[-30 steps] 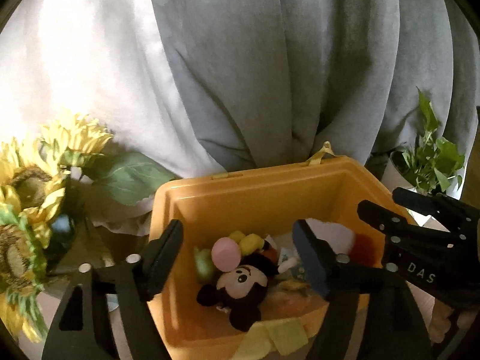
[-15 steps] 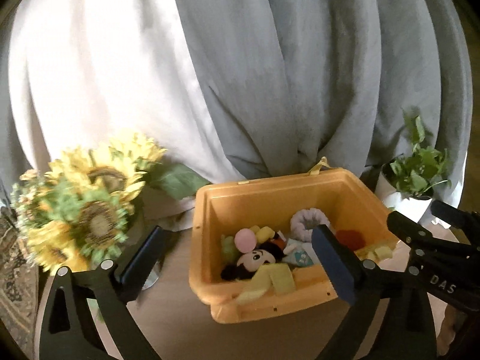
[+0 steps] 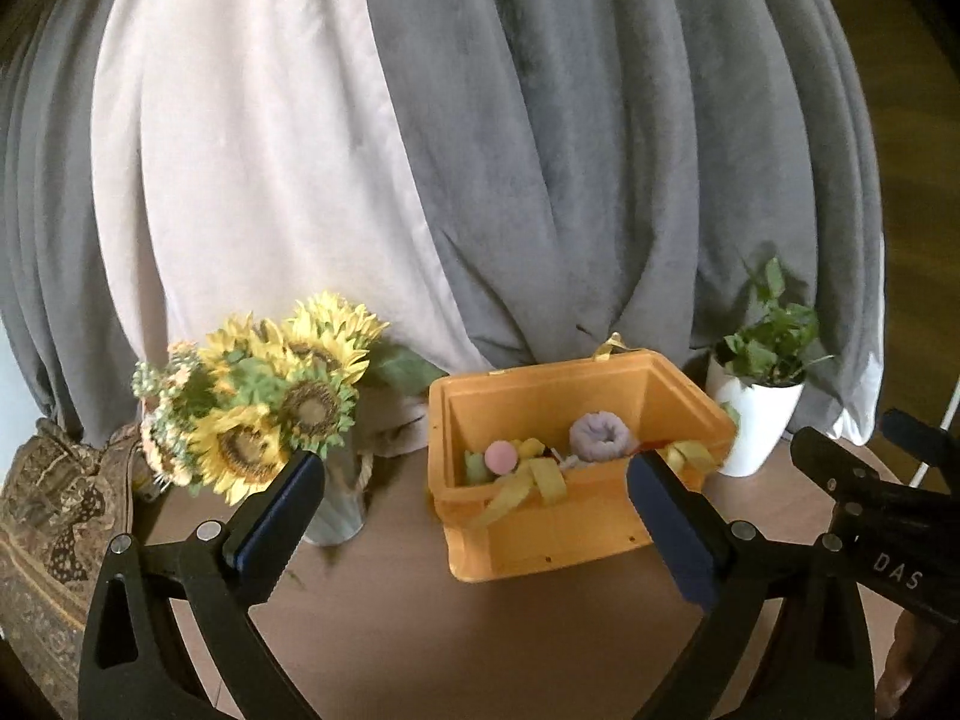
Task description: Organize soft objects
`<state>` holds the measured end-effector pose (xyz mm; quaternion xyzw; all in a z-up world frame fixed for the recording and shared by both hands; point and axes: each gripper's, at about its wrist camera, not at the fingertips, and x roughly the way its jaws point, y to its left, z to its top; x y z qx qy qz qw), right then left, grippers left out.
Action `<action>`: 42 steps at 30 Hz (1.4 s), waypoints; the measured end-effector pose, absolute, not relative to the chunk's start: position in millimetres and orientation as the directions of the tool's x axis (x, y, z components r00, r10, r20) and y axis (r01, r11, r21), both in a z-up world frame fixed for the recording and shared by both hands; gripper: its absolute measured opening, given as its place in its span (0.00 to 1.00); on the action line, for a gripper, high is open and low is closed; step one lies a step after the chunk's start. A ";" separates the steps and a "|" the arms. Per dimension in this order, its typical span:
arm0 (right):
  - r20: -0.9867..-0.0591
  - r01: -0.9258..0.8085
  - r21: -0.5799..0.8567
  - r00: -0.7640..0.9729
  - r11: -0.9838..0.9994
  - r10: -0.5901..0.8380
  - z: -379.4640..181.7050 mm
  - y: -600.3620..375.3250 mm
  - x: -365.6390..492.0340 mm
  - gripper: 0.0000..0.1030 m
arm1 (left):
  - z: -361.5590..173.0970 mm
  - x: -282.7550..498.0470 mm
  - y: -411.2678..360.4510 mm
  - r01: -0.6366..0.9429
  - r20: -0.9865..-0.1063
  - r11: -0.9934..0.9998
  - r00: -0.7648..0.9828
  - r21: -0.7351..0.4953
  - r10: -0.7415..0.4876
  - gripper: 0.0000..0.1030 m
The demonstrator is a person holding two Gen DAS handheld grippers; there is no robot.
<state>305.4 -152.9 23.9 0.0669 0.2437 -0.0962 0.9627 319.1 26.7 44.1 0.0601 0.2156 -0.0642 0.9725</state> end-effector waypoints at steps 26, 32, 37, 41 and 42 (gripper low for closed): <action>-0.418 0.132 0.091 0.905 0.987 -0.082 43.7 -156.6 136.1 0.91 | 53.4 135.0 24.0 0.050 -0.427 0.998 0.904 0.032 -0.032 1.00; -0.420 0.125 0.082 0.904 0.989 -0.080 42.6 -156.6 108.8 0.91 | 52.6 109.7 21.5 0.043 -0.419 0.999 0.908 0.029 -0.027 1.00; -0.419 0.119 0.080 0.905 0.990 -0.075 42.1 -157.2 92.3 0.91 | 52.4 93.2 21.8 0.035 -0.415 0.999 0.910 0.029 -0.019 1.00; -0.421 0.112 0.080 0.905 0.991 -0.068 41.7 -157.1 82.5 0.91 | 52.3 84.6 23.3 0.030 -0.412 0.999 0.911 0.029 -0.015 1.00; -0.419 0.111 0.078 0.905 0.991 -0.068 41.9 -157.0 80.7 0.91 | 52.4 82.9 23.7 0.028 -0.411 0.999 0.911 0.028 -0.014 1.00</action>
